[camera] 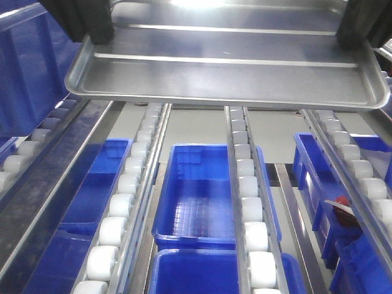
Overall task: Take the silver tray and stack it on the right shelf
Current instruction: 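Lift the silver tray up off the shelf with both grippers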
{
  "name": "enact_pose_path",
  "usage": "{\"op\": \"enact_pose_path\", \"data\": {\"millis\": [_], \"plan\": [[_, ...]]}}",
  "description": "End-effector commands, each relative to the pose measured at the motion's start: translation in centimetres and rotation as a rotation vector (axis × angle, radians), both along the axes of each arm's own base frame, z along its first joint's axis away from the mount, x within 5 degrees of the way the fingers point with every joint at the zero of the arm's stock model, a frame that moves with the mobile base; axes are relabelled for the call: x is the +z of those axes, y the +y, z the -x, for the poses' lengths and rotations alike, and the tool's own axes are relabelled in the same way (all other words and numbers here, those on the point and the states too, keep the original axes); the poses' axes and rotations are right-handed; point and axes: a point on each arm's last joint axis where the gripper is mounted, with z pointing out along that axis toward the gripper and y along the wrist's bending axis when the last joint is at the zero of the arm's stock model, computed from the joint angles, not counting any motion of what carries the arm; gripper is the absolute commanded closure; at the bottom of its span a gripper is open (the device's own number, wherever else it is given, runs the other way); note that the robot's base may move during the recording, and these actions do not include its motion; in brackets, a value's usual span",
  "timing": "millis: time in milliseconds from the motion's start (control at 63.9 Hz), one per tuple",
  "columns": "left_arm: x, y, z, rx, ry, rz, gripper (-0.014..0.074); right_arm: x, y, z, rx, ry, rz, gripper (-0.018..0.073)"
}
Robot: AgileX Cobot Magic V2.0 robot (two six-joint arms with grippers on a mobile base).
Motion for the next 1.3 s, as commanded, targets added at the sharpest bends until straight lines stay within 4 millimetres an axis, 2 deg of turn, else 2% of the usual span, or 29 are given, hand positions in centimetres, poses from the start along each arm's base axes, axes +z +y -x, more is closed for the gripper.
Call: {"op": "enact_pose_path", "data": {"millis": [0, 1284], "plan": [[2.5, -0.16, 0.71, -0.054, -0.089, 0.083, 0.0689, 2.72, 0.18, -0.05, 0.044, -0.155, -0.071, 0.0503], [2.34, 0.06, 0.85, -0.043, -0.067, 0.061, 0.069, 2.61, 0.1, 0.04, 0.04, -0.139, -0.062, 0.0503]]}}
